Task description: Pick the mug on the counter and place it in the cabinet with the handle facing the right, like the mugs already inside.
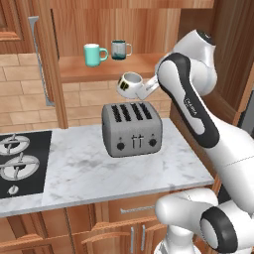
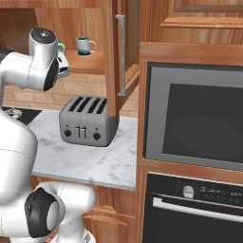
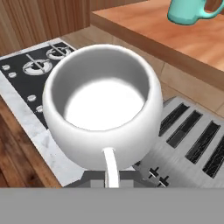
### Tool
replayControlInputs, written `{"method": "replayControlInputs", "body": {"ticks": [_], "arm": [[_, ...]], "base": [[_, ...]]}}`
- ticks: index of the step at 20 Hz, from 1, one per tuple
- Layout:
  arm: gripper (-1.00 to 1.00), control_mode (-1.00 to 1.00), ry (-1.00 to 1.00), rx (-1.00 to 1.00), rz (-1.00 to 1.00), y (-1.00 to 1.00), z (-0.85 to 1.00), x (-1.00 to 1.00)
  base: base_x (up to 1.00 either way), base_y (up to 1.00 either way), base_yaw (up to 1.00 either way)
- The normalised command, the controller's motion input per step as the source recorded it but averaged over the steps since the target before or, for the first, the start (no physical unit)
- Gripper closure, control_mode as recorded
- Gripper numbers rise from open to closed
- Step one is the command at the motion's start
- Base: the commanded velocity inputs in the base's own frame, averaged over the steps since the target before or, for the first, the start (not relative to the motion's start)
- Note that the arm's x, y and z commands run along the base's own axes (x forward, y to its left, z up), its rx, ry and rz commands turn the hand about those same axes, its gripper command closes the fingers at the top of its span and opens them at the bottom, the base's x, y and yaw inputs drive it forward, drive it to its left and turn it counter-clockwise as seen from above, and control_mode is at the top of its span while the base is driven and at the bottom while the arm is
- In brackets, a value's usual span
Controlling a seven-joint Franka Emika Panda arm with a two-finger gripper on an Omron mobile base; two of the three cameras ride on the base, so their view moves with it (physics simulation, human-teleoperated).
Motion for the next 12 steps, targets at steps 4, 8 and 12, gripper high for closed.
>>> {"method": "replayControlInputs", "body": {"ticks": [4,8,12], "arm": [[1.00,-1.00,-0.03,0.01,0.00,-0.07,0.11,0.36],[1.00,-1.00,-0.02,0.01,-0.01,-0.10,0.14,0.37],[1.00,-1.00,-0.01,0.03,-0.02,-0.07,0.07,0.33]], "base": [[0.00,0.00,0.00],[0.00,0.00,0.00],[0.00,0.00,0.00]]}}
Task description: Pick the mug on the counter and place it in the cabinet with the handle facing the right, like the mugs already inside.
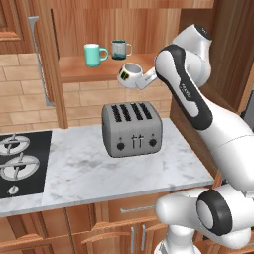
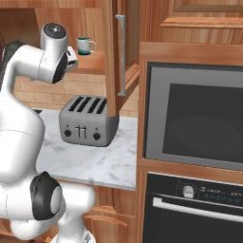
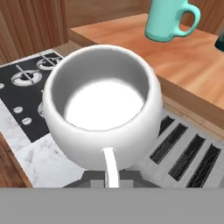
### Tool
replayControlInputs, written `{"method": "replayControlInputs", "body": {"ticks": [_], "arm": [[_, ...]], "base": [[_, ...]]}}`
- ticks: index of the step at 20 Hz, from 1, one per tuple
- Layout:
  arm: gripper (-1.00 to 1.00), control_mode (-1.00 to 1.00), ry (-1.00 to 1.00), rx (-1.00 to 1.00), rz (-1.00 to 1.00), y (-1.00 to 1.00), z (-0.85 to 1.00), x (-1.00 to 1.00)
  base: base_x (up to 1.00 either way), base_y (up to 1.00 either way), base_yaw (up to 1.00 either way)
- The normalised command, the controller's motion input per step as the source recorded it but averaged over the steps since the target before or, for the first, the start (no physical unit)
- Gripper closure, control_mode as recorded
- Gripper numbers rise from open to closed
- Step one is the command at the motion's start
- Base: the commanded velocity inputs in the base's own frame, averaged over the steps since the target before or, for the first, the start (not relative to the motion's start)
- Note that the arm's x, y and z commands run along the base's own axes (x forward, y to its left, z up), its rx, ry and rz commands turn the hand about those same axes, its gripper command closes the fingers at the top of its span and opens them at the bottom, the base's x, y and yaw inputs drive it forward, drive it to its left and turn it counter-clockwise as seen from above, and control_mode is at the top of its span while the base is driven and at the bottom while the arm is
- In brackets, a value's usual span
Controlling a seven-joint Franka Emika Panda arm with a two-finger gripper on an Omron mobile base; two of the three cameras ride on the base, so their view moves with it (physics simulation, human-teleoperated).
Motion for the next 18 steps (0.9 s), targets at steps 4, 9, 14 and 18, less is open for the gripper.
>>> {"method": "replayControlInputs", "body": {"ticks": [4,9,14,18], "arm": [[1.00,-1.00,-0.01,0.03,-0.02,-0.06,0.09,0.32],[1.00,-1.00,0.00,0.04,-0.01,-0.07,0.04,0.35],[1.00,-1.00,0.00,0.06,0.00,-0.07,0.00,0.44],[1.00,-1.00,0.00,0.05,0.00,0.00,0.00,0.41]], "base": [[0.00,0.00,0.00],[0.00,0.00,0.00],[0.00,0.00,0.00],[0.00,0.00,0.00]]}}
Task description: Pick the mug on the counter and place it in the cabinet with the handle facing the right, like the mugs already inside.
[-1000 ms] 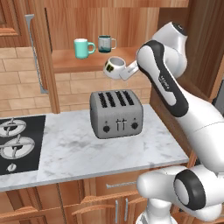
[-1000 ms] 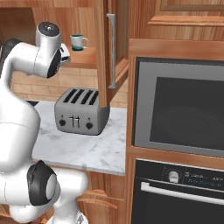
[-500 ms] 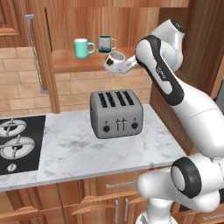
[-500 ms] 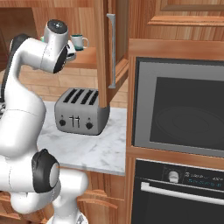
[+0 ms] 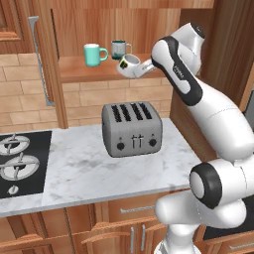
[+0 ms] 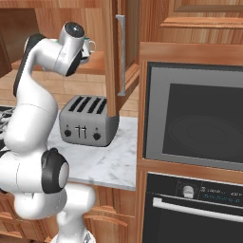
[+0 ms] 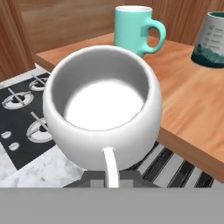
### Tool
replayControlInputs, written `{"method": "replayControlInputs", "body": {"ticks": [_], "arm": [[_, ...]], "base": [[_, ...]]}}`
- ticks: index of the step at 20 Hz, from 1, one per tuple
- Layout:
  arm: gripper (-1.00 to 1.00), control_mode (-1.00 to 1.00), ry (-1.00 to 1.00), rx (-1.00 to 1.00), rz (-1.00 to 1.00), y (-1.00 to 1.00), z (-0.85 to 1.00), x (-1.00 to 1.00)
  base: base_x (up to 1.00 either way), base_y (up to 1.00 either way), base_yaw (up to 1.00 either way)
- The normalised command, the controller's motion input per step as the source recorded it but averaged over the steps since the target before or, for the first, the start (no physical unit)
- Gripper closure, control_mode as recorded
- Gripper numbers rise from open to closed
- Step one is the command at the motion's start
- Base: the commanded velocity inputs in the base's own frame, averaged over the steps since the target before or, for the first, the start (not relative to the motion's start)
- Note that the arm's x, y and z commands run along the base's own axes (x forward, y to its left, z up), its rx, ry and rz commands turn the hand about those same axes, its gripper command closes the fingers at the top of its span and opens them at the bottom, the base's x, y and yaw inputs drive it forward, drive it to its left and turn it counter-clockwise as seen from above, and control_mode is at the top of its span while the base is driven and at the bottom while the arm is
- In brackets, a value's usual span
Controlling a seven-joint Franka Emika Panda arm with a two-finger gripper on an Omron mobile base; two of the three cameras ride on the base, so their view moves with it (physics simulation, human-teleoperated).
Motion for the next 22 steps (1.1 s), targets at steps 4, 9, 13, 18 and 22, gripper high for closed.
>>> {"method": "replayControlInputs", "body": {"ticks": [4,9,13,18,22], "arm": [[1.00,-1.00,0.01,0.03,0.00,0.00,-0.06,0.44],[1.00,-1.00,0.03,0.01,0.00,0.00,-0.14,0.37],[1.00,-1.00,0.03,0.00,0.00,0.00,-0.11,0.34],[1.00,-1.00,0.02,0.00,0.00,0.00,-0.03,0.32],[1.00,-1.00,0.03,0.00,0.00,0.00,-0.09,0.34]], "base": [[0.00,0.00,0.00],[0.00,0.00,0.00],[0.00,0.00,0.00],[0.00,0.00,0.00],[0.00,0.00,0.00]]}}
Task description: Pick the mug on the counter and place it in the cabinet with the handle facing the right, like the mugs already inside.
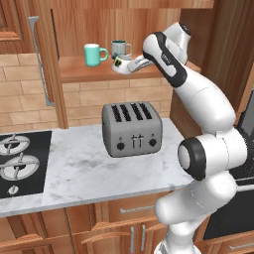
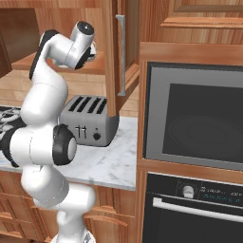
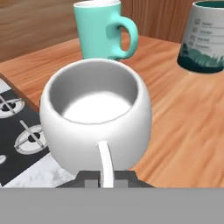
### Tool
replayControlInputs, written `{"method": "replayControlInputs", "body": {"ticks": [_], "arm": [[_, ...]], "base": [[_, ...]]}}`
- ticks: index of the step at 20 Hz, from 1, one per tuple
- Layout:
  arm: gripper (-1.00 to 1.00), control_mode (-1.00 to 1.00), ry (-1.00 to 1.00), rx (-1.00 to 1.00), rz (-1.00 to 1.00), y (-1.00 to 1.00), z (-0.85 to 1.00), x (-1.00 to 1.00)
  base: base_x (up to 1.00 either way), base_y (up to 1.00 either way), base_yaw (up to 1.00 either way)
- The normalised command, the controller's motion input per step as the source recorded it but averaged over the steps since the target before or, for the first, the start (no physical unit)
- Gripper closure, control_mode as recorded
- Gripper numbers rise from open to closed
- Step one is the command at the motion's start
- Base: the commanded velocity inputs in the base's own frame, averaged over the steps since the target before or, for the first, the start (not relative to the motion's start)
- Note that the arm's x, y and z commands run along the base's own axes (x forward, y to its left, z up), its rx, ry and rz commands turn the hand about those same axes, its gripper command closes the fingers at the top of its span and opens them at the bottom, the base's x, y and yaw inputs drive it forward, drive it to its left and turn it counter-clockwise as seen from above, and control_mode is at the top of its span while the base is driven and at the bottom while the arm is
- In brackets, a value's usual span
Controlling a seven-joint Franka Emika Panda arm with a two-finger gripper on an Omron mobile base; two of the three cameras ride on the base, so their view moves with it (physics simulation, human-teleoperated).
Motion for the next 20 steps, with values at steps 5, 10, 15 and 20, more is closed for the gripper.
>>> {"method": "replayControlInputs", "body": {"ticks": [5,10,15,20], "arm": [[1.00,-1.00,0.04,0.00,0.00,0.00,-0.14,0.33],[1.00,-1.00,0.01,0.00,0.00,0.00,-0.12,0.31],[1.00,-1.00,0.00,0.00,0.00,0.00,-0.05,0.31],[1.00,-1.00,0.00,0.02,0.02,0.00,0.00,0.21]], "base": [[0.00,0.00,0.00],[0.00,0.00,0.00],[0.00,0.00,0.00],[0.00,0.00,0.00]]}}
